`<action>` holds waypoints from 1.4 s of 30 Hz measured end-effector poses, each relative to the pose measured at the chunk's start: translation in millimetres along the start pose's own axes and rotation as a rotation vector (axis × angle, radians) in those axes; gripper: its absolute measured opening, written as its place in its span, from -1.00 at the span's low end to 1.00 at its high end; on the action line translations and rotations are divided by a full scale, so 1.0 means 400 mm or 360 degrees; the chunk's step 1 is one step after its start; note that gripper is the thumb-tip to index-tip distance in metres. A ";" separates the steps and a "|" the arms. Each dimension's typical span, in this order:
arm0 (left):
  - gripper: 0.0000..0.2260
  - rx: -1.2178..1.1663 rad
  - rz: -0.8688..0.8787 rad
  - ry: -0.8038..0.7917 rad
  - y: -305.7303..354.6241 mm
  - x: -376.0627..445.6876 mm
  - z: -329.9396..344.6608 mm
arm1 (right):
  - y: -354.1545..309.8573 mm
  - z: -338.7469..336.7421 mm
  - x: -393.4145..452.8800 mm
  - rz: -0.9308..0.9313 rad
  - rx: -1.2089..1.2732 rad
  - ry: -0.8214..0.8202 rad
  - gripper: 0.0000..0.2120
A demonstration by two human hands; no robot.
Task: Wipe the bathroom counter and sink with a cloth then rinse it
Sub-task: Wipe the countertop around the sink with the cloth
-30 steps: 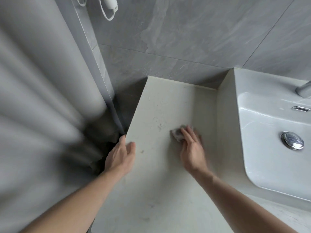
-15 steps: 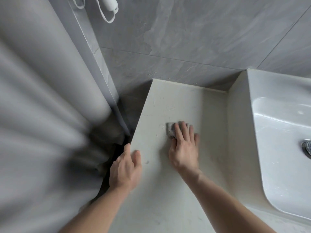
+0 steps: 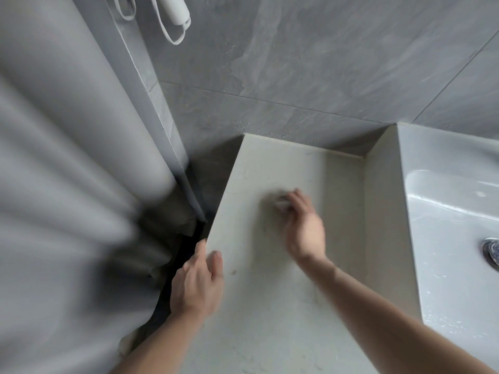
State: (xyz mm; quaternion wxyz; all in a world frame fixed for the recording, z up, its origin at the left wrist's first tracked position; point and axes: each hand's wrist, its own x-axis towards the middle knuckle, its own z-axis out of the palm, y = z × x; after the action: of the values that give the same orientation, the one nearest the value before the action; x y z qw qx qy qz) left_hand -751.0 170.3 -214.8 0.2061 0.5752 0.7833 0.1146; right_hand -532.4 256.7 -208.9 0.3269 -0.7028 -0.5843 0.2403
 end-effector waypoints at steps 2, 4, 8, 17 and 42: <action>-0.52 0.0000 0.0000 -0.0015 -0.001 0.002 -0.001 | 0.052 -0.078 0.043 0.0263 0.0023 0.0298 -0.51; -0.52 -0.0008 0.0009 -0.0022 -0.002 0.002 0.000 | 0.101 -0.131 0.067 0.0456 -0.0070 0.0405 -0.48; -0.54 0.0001 0.0004 -0.0028 -0.004 0.004 0.005 | 0.139 -0.093 0.044 0.0402 -0.0601 0.0269 -0.51; -0.52 0.0002 0.0009 -0.0051 -0.007 0.006 0.000 | -0.071 0.132 0.044 -0.0228 -0.0529 -0.0255 -0.43; -0.48 0.0017 -0.0038 -0.0097 0.009 0.007 -0.015 | 0.108 -0.038 0.239 0.0354 -0.0748 0.0125 -0.43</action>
State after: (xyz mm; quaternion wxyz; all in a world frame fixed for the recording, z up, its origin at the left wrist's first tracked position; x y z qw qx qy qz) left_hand -751.2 174.5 -208.6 0.2280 0.5703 0.7840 0.0904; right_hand -473.6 343.2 -226.3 0.1487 -0.8281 -0.5302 0.1048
